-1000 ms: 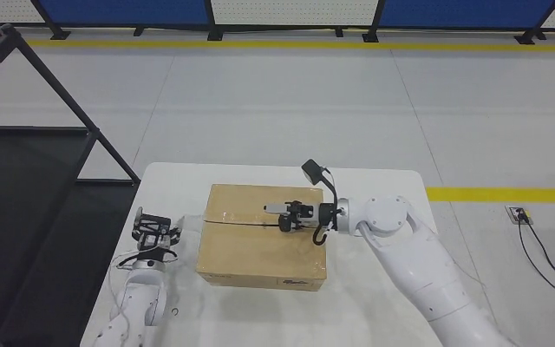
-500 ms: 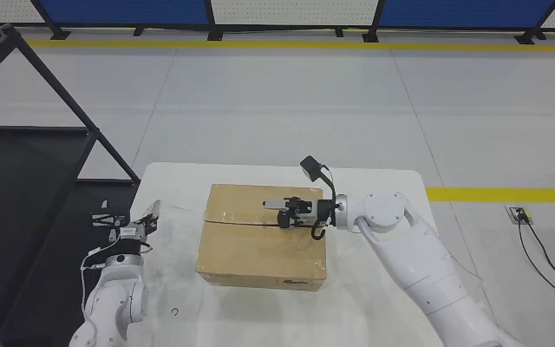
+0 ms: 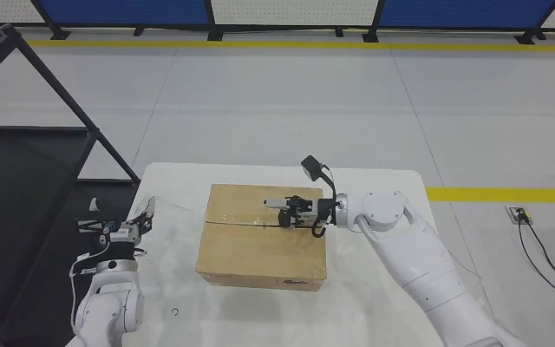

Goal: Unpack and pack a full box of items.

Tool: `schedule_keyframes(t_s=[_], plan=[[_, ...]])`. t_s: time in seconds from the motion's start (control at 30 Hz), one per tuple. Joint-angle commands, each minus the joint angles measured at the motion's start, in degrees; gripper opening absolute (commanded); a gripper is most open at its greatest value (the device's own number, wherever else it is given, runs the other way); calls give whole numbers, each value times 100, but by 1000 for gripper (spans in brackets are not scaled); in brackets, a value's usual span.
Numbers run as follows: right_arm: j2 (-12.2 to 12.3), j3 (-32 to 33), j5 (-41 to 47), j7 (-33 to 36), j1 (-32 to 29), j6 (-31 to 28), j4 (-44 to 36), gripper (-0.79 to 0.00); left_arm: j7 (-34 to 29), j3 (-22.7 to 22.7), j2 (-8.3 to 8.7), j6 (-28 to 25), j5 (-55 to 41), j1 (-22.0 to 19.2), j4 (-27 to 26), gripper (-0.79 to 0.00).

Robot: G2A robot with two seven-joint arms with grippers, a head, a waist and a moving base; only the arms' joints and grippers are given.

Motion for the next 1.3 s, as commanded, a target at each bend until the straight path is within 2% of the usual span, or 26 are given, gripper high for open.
schedule_keyframes(t_s=[0.0, 0.53, 1.03, 1.27], plan=[[-2, 2, 3, 10, 4, -13, 16, 0, 28, -24, -11, 38, 0, 18, -116, 0], [1, 49, 35, 55, -17, -60, 69, 0, 6, 155, -102, 80, 407, -80, -710, 0], [9, 89, 33, 50, -70, -77, 11, 0, 36, 623, -210, 26, 912, -141, -1127, 0], [53, 222, 33, -31, -171, -74, -119, 0, -54, 897, -254, -156, 1232, -200, -1205, 0]])
